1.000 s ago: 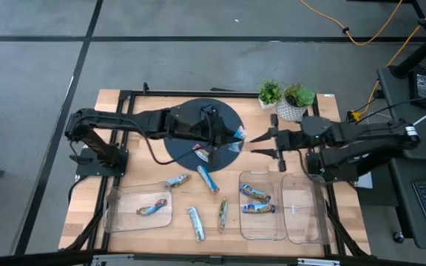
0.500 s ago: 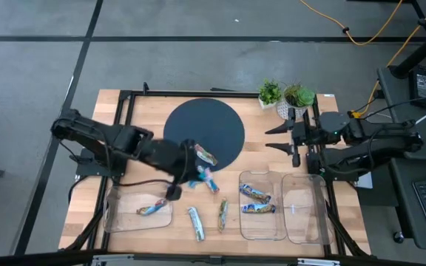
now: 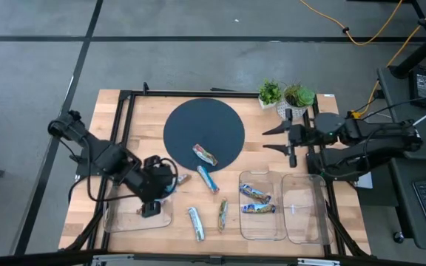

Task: Pick and place Granola Bars by type
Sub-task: Put the red granola bar into the left transparent bin

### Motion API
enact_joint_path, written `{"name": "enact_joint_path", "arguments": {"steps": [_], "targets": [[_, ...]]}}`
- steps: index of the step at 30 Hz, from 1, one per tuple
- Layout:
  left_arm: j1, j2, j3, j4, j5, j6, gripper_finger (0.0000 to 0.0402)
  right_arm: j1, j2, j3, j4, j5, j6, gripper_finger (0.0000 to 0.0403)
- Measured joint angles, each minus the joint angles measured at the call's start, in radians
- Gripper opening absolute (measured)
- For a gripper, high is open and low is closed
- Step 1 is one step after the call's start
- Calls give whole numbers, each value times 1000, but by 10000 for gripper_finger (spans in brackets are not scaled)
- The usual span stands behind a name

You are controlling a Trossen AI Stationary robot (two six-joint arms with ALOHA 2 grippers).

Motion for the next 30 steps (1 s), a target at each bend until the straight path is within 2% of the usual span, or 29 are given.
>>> {"name": "enact_joint_path", "arguments": {"steps": [7,19,26,30], "targets": [[-67,1,-123,0,-20,-172,13,0,27,0,0,-1,24,184],[-184,2,-456,294,37,-415,13,0,45,0,1,-4,52,184],[-193,2,-597,465,102,-467,10,0,45,-1,24,-4,49,184],[-190,2,-627,487,100,-475,20,0,45,-1,24,-4,51,184]]}}
